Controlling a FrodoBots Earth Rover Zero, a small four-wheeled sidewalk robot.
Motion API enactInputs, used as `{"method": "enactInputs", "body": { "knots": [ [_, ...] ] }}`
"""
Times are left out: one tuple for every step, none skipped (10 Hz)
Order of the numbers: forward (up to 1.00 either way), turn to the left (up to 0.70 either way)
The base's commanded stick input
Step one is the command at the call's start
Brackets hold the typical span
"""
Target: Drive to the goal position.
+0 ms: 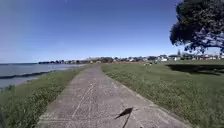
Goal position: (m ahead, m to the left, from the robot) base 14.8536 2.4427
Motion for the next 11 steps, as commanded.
{"method": "enactInputs", "body": {
  "knots": [
    [0.0,0.0],
    [0.0,0.0],
    [0.0,0.0],
    [0.0,0.0],
    [0.14,0.0],
    [0.35,0.0],
    [0.56,0.0],
    [0.7,0.0],
    [0.7,0.0],
    [0.7,0.0],
    [0.7,0.0]
  ]
}}
